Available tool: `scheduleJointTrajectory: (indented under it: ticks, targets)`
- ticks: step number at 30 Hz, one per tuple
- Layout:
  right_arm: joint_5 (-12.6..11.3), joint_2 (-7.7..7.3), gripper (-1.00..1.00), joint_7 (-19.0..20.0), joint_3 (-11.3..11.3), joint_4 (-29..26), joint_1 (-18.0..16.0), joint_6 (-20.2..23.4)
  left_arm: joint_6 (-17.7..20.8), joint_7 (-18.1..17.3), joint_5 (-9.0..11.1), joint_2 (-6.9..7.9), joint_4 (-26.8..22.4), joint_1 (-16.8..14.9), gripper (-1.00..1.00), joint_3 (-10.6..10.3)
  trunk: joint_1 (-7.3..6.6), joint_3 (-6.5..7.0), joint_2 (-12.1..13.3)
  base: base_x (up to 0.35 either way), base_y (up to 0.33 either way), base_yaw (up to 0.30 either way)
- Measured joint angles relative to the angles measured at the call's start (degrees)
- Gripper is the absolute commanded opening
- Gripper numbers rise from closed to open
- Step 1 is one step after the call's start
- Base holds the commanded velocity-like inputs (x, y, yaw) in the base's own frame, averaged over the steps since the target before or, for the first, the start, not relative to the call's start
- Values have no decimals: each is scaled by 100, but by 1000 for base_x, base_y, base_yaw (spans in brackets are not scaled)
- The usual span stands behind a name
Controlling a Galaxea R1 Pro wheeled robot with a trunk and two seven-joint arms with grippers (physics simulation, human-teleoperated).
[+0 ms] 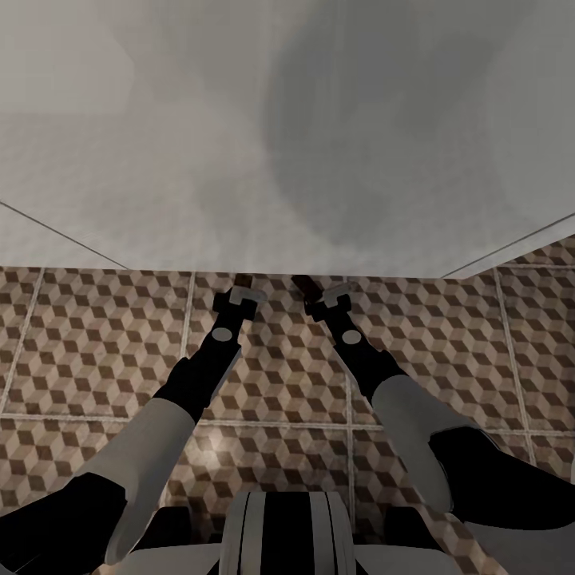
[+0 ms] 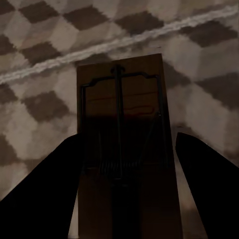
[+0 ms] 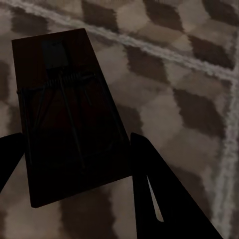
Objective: Take the four mousetraps from the cabinet in the bathroom and place them on the bathroom floor. Make sure all four end up on the same floor surface, and ensure that at least two of them are either under or directly next to the same bathroom sink.
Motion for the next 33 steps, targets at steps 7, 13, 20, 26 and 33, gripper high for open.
scheduleJointTrajectory:
  ticks: [7, 13, 20, 26, 33]
  targets:
    - [0, 0, -100, 0, 7, 0, 0, -17, 0, 0, 1, -1, 155, 1, -100, 6, 0, 0, 0, 0, 0, 0]
    - [0, 0, -100, 1, 21, 0, 0, -27, 0, 0, -1, -8, 207, 0, -100, 6, 0, 0, 0, 0, 0, 0]
    - [0, 0, -100, 1, 40, 0, 0, -56, 0, 0, 6, -16, 222, 0, -100, 6, 0, 0, 0, 0, 0, 0]
    - [5, 0, -100, 1, 43, 0, 0, -175, -6, 0, 7, -37, 246, 0, -100, 6, 0, 0, 0, 0, 0, 0]
    - [8, 0, -100, 1, 43, 0, 0, -186, -9, 0, 5, -42, 248, 0, -100, 6, 0, 0, 0, 0, 0, 0]
